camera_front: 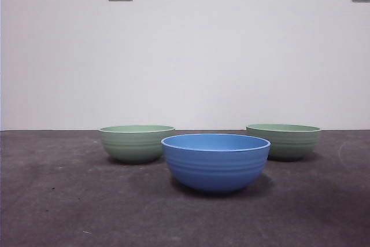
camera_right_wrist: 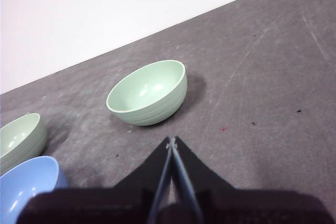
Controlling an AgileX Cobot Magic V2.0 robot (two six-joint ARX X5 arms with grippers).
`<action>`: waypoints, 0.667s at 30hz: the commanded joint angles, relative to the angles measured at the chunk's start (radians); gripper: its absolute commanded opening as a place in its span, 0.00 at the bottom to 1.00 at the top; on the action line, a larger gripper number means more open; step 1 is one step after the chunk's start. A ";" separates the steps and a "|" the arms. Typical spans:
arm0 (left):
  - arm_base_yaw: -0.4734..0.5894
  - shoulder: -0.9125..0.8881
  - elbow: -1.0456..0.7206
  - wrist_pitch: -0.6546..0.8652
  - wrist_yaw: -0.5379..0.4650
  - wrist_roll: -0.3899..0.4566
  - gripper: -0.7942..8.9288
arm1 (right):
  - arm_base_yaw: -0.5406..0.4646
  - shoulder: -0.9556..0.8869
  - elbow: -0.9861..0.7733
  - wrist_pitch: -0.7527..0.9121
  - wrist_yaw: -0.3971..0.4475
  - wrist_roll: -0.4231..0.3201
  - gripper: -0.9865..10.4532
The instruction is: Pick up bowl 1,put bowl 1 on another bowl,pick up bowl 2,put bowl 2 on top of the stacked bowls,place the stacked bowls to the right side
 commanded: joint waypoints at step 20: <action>0.004 0.084 0.211 -0.121 0.156 -0.200 0.07 | -0.001 0.331 0.418 -0.166 -0.170 -0.073 0.08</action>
